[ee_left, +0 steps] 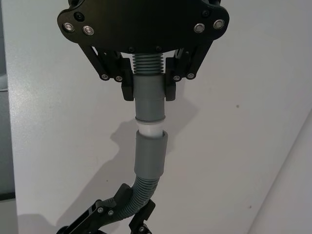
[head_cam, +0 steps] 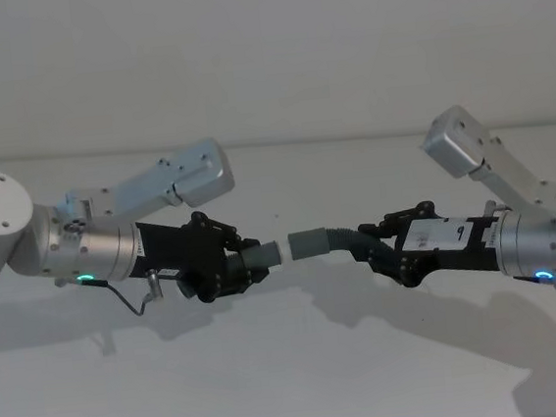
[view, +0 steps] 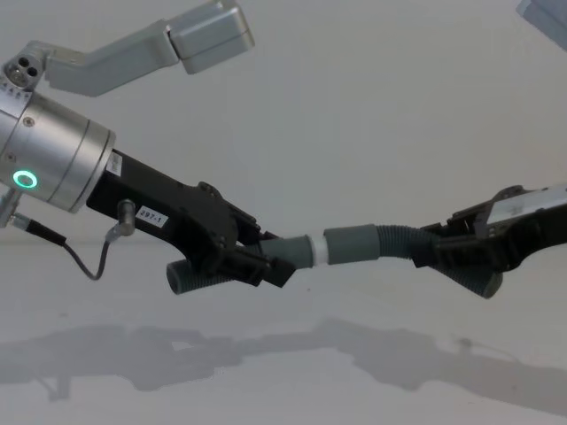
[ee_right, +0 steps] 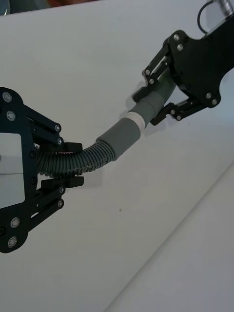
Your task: Use both hands to pick up one end of the pipe from the table, align the ends, and insert them.
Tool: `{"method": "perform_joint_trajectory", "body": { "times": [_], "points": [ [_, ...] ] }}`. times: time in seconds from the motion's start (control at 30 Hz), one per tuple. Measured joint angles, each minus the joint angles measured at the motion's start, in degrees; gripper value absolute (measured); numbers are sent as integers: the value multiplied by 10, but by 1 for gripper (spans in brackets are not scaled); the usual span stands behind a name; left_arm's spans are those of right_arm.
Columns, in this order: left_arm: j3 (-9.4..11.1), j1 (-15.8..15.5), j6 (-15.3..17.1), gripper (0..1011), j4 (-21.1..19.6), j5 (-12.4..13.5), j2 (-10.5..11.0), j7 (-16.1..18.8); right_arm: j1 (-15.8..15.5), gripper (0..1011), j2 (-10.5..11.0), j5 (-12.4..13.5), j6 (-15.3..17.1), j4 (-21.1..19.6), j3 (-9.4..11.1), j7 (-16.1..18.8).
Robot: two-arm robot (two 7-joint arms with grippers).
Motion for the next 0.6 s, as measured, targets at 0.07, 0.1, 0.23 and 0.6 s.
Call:
{"method": "perform_joint_trajectory", "body": {
  "times": [0.07,0.1,0.23,0.6],
  "points": [
    [2,-2,0,365,2,-1,-1,-1,2,283,1,2,-3,1,-1,3],
    [2,-2,0,365,2,-1,-1,-1,2,283,2,2,-4,1,-2,5],
    [5,-5,0,365,6,-1,-2,-1,5,284,4,6,-10,1,-4,11],
    [9,-8,-1,365,9,-3,-4,-1,8,283,7,11,-16,0,-9,20]
  ]
}}
